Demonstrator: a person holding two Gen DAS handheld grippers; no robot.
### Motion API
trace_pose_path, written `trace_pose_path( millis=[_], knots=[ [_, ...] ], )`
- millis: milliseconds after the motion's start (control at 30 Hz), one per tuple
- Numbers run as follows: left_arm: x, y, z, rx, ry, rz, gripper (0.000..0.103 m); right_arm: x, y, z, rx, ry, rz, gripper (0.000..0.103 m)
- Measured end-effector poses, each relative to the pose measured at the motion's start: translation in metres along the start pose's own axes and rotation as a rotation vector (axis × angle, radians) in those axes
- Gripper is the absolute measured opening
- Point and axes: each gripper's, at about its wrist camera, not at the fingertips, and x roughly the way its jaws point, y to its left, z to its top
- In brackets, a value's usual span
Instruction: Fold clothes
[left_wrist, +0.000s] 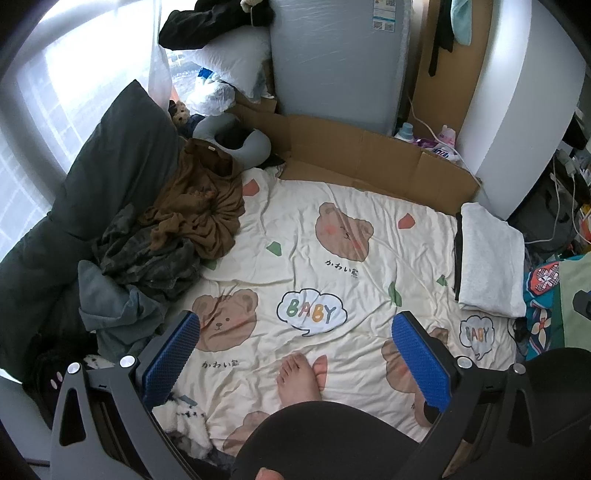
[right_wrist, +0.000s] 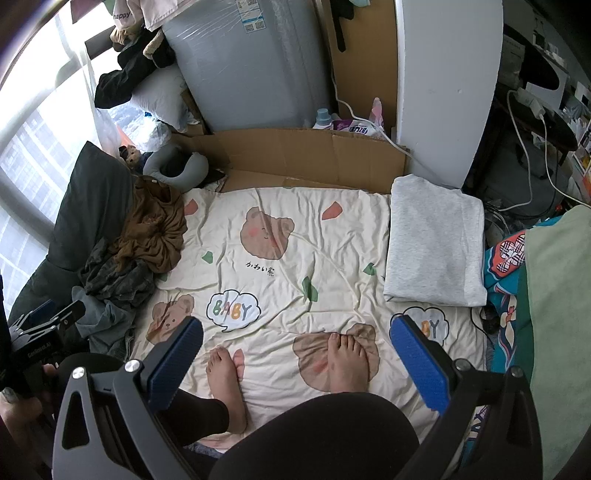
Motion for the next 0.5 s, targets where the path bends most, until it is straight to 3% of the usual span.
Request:
trace_pose_path(
  millis=[500],
  knots=[
    [0.0009,0.002,-0.0018,-0.006,0.006,0.001,0.103,0.0002,-0.0003,0.0006,0.0,0.001,-0.002,0.103]
  ],
)
